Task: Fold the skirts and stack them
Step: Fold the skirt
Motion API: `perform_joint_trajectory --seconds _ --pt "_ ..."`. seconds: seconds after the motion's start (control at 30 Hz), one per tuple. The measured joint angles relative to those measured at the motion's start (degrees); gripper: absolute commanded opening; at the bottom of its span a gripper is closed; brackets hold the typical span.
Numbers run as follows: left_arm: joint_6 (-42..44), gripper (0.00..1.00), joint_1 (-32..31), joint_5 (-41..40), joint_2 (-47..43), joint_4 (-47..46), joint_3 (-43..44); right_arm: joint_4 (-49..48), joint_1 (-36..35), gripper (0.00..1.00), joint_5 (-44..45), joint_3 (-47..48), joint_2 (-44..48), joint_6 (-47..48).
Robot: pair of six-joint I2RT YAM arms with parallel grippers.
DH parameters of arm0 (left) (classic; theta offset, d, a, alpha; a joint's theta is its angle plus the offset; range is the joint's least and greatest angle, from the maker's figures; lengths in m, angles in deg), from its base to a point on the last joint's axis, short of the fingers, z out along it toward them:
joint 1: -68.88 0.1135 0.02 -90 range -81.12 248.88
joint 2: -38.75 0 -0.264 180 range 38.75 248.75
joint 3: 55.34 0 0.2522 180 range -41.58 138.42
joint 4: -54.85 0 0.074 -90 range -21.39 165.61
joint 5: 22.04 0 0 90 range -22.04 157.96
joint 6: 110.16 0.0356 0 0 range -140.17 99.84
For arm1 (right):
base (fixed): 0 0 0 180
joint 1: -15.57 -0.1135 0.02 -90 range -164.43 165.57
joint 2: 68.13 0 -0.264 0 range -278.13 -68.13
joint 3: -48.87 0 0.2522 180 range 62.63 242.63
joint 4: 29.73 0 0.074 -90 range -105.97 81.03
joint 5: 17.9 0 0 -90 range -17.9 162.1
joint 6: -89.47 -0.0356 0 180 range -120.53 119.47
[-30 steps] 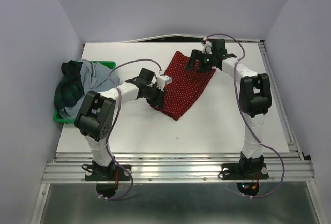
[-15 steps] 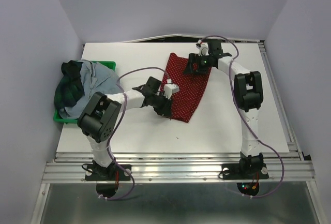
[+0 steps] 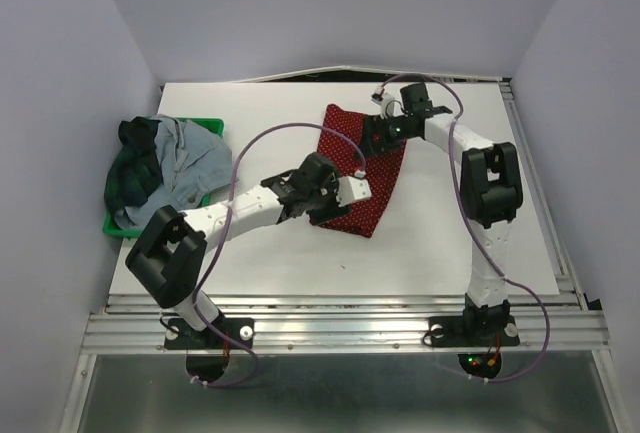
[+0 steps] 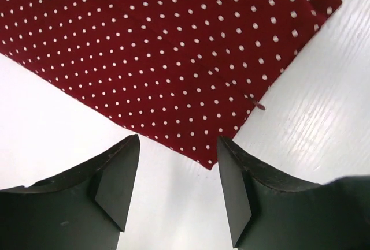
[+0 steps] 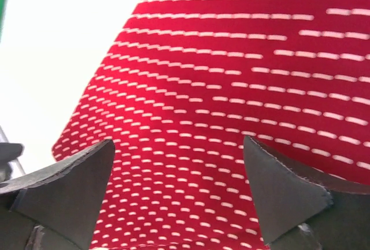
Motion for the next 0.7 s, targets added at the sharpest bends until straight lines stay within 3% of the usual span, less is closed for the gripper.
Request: perform_joint_trajectory --seconds 0.23,0.5,0.7 --pt "14.32 0.66 -8.04 -6.78 -3.48 -6.29 -11.98 -0.09 -3.91 0.63 -6.14 -4.74 0.74 -1.01" --pt "20.00 0.64 -12.46 -10.34 -1.33 -17.14 -16.04 -0.37 -4.98 0.50 -11.28 -9.84 0.15 -2.97" --pt "23.32 0.55 -12.90 -14.49 4.57 -27.08 -17.86 -0.61 -4.66 0.45 -12.72 -10.45 -2.84 -2.19"
